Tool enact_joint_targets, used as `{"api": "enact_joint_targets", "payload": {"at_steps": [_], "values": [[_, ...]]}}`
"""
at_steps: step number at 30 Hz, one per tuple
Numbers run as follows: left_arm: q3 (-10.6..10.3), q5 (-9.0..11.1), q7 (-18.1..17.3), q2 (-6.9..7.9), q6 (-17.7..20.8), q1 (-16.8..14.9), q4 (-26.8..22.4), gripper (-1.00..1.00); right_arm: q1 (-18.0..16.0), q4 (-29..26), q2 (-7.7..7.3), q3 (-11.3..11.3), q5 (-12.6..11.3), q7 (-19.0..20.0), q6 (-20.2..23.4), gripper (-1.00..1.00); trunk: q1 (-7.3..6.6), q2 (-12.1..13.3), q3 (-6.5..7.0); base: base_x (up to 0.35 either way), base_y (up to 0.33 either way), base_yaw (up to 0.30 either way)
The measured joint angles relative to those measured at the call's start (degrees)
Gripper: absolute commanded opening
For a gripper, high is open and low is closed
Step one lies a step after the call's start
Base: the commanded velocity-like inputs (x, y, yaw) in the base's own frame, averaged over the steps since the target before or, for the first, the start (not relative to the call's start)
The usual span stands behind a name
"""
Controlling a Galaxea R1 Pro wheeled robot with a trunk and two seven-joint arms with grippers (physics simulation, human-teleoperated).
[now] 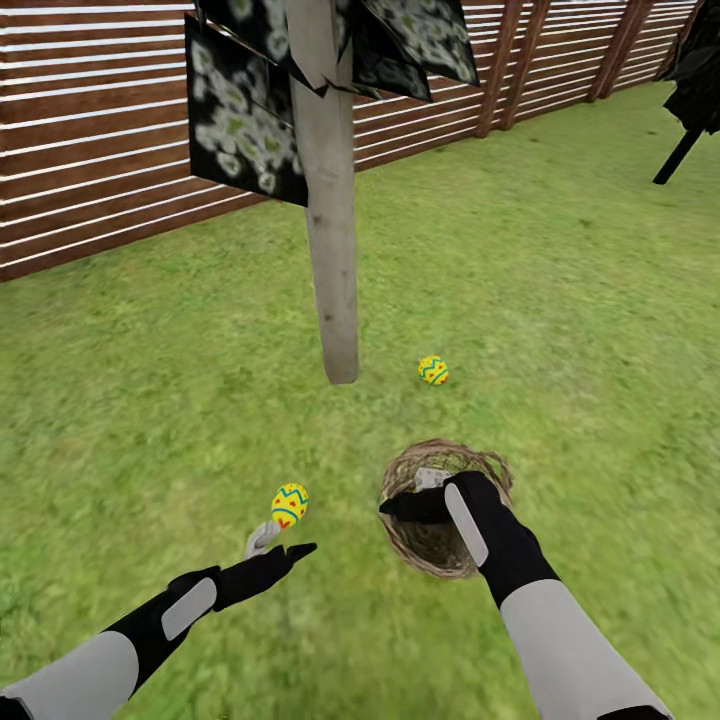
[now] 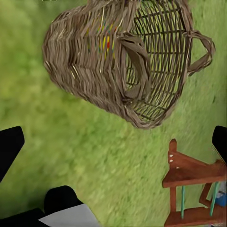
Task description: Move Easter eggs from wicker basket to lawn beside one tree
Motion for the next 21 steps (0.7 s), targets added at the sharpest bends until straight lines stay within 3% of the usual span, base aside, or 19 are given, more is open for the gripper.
{"api": "enact_joint_targets", "payload": {"at_steps": [7,21], "values": [[0.0,0.0,0.0,0.00,0.0,0.0,0.0,1.00,0.0,-0.1,-0.03,0.0,0.3,0.0,-0.1,1.00,0.00,0.0,-0.13,0.000,-0.298,0.266],[0.0,0.0,0.0,-0.10,0.0,0.0,0.0,1.00,0.0,0.2,-0.07,0.0,0.8,-0.7,-0.8,1.00,0.00,0.0,-0.15,0.000,-0.253,0.018]]}}
